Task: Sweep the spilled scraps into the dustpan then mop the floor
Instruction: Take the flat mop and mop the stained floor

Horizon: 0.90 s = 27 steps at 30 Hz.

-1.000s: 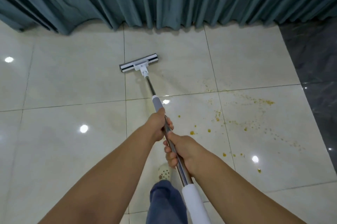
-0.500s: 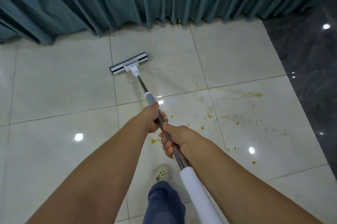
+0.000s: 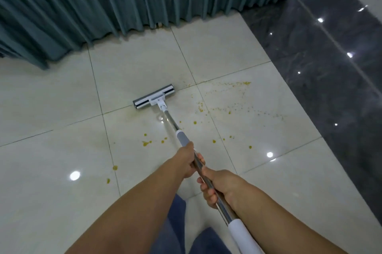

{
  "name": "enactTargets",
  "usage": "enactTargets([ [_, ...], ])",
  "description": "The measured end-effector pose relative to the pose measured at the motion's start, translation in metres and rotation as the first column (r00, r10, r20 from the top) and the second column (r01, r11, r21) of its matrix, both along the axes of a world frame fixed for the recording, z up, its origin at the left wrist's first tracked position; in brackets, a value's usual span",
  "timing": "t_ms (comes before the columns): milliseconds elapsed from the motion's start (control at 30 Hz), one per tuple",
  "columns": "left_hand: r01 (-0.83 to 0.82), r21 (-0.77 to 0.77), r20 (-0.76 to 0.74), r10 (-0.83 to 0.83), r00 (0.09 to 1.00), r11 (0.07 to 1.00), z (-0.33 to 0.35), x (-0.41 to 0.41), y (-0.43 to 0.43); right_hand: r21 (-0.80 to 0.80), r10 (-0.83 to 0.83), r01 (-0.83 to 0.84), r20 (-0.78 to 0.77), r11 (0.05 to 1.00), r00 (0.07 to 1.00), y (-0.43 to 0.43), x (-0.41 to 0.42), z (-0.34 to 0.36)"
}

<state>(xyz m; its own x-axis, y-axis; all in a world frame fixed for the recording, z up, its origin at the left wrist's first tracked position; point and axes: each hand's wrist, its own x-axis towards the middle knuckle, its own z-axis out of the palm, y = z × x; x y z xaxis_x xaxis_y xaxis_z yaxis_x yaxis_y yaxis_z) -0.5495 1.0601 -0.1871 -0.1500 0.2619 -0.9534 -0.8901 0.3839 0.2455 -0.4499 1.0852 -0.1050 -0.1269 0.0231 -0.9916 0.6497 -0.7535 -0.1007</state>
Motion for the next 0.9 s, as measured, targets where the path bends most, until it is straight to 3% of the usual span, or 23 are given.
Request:
enactTargets([
  [167,0.025,0.006,0.057,-0.025,0.998,1.0,0.014,0.112,-0.004,0.01,-0.008,0.007,0.055,1.0,0.998,-0.006,0.107,0.029],
  [333,0.01,0.011,0.039,-0.011,0.999,1.0,0.026,0.125,0.005,0.069,0.038,-0.04,0.036,0.997,0.999,-0.001,0.12,0.03],
  [533,0.033,-0.013,-0.011,-0.034,0.999,0.999,0.006,0.057,0.04,0.11,0.022,-0.019,-0.028,0.994,0.999,0.03,0.053,0.006],
  [900,0.049,-0.007,-0.097,-0.05,0.994,0.999,-0.027,-0.169,0.162,0.002,-0.159,0.16,-0.081,0.987,0.984,0.144,-0.17,-0.04],
])
